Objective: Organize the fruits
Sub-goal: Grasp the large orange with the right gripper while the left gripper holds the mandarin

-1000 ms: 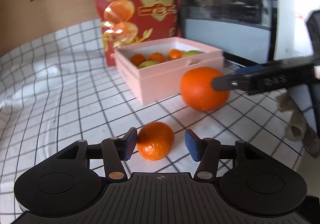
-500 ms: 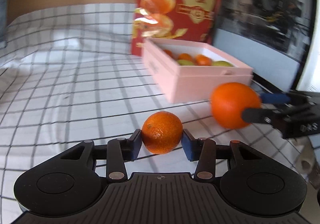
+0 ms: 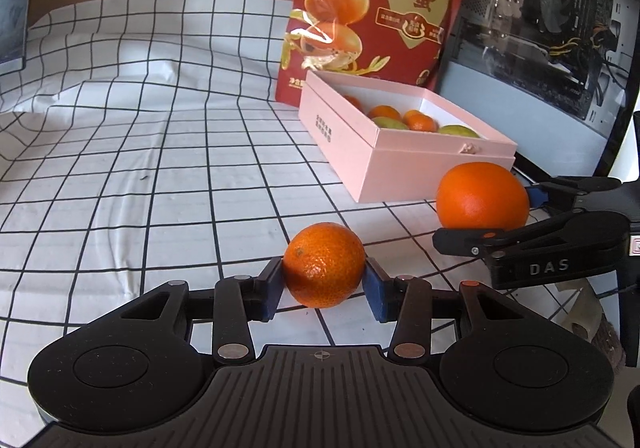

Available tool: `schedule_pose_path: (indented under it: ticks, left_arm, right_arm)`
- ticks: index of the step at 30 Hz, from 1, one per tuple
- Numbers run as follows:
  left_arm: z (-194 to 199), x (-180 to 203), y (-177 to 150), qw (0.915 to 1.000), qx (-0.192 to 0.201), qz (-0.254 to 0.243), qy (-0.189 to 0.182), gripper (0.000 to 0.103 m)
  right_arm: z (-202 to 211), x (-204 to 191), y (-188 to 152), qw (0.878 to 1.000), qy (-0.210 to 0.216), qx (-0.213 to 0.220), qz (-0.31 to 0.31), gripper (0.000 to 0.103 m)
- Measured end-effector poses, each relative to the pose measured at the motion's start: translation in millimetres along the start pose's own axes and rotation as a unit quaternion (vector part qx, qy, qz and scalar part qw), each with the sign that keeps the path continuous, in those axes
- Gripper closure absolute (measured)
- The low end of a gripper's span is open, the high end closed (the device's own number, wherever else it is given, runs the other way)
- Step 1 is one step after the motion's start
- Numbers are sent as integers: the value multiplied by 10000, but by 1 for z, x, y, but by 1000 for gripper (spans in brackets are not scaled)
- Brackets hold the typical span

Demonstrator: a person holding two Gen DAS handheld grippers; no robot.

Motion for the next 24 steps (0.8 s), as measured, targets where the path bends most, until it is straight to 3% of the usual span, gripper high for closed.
schedule_pose_path:
  ticks: [4, 5, 9, 13, 16, 20, 22, 24]
  left_arm:
    - [-2, 0, 1, 10000, -9, -34, 12, 55]
    - [-2, 0, 1, 10000, -7, -18, -1, 55]
    - [0, -2, 3, 9999, 33, 75, -117, 55]
    - [7, 9, 17, 9981, 111, 232, -553, 56]
    - [22, 28, 56, 9957, 522, -13, -771, 55]
    - [32, 52, 128, 9872, 1152, -98, -1101, 55]
    - [21, 65, 157, 9863, 1204, -185, -1115, 55]
    - [-3, 73, 177, 9887, 977, -96, -1136, 55]
  right_arm:
    - [-5, 7, -3, 9998, -50, -126, -161, 17]
    - [-5, 9, -3, 9997, -87, -110, -183, 25]
    - [-3, 12, -6, 9997, -11, -130, -207, 27]
    - [7, 9, -7, 9992, 179, -191, -287, 28]
    - [32, 13, 7, 9980, 352, 82, -525, 28]
    - [74, 31, 63, 9958, 107, 750, -508, 28]
    - [87, 49, 99, 9935, -46, 987, -566, 28]
    - [91, 69, 130, 9916, -165, 1096, -662, 28]
Point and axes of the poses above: each gripper's, at about its wrist camera, not at the fingertips, and z roughly against the way its jaws point, x to its right, y to its top, the point moved 8 cm from there along -z, roughly the way its jaws point, and after that the axes turned 7 degrees about z, right-handed, at the moved point
